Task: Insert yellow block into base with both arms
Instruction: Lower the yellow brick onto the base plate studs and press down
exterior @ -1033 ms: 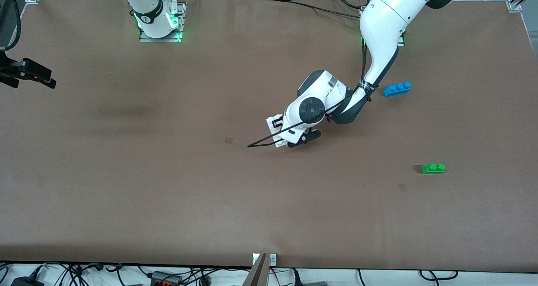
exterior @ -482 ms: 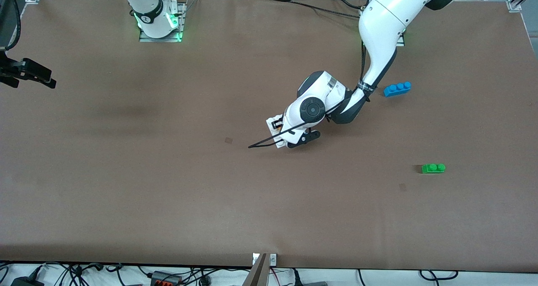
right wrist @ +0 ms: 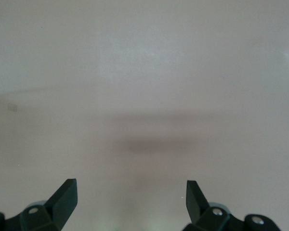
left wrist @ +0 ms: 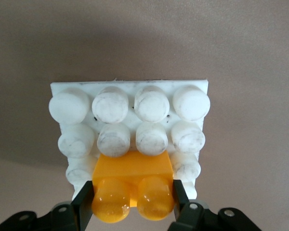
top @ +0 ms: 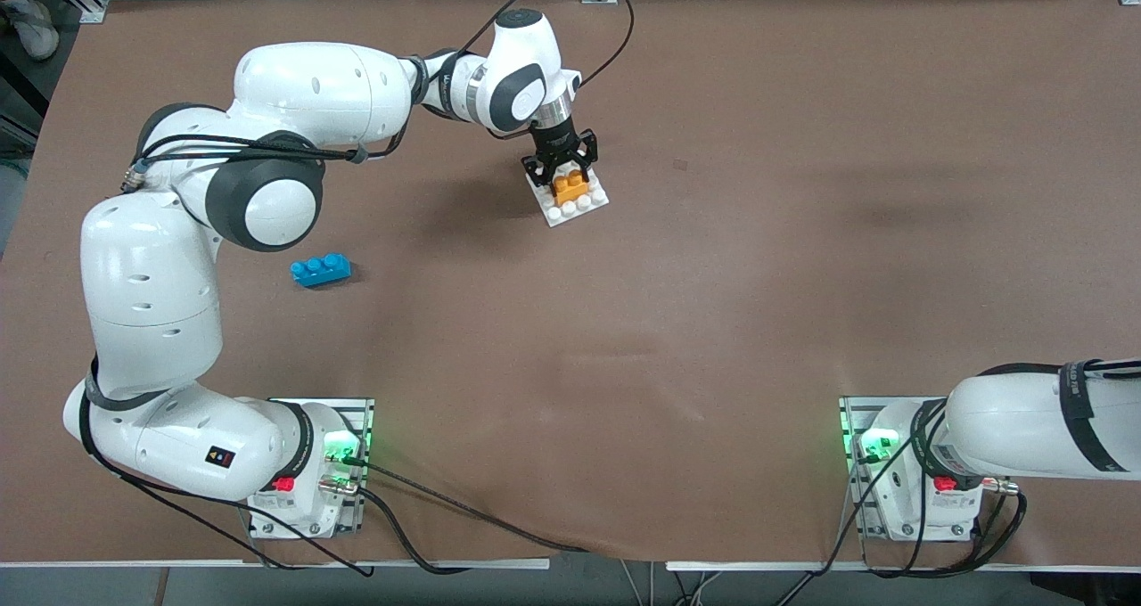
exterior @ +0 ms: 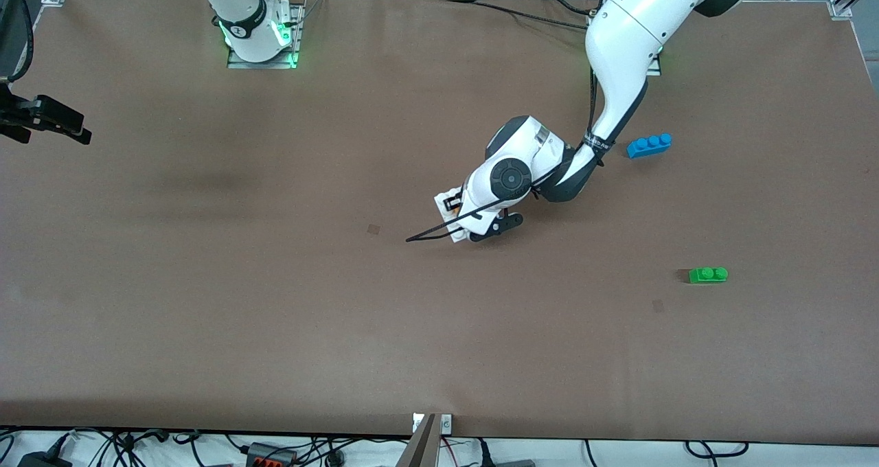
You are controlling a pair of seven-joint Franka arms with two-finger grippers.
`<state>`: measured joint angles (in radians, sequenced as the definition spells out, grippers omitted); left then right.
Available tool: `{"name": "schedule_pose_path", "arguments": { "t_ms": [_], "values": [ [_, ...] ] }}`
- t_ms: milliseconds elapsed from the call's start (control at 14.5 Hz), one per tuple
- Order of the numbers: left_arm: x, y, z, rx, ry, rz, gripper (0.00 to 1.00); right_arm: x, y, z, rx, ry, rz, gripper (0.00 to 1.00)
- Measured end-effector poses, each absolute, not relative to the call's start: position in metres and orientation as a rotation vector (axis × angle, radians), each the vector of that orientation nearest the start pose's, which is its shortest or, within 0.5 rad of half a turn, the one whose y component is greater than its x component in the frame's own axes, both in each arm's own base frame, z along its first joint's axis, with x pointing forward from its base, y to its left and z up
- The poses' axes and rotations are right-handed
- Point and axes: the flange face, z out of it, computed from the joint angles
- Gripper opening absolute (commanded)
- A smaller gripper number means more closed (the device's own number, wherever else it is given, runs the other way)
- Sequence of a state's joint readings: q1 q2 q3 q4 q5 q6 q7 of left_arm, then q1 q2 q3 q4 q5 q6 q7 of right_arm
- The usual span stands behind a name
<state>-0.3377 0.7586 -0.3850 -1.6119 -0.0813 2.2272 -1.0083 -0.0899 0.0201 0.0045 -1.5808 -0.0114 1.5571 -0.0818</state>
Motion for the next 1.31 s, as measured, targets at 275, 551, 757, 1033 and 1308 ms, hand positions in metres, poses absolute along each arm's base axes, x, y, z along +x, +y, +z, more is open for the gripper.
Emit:
{"name": "schedule_pose_path", "arguments": {
  "t_ms": [275,551,757,1033,1308],
  "values": [
    [0.53,-0.43,0.199,-3.17,-0.669,0.498,0.49,0.556,-0.049,0.607,-3.148,0.007,0.07,1.0],
    [0.527,-0.433,0.2,-3.169,-0.63,0.467,0.49,0.556,-0.05,0.607,-3.148,0.008,0.07,1.0],
    [0.525,-0.436,0.2,-3.169,-0.616,0.46,0.49,0.556,-0.05,0.607,-3.148,0.008,0.07,1.0],
    [0.518,-0.445,0.2,-3.172,-0.599,0.451,0.73,0.556,-0.05,0.607,-3.148,0.008,0.071,1.0],
    [0.519,-0.444,0.203,-3.163,-0.623,0.449,1.0,0.556,-0.049,0.607,-3.148,0.007,0.071,1.0]
  ]
}}
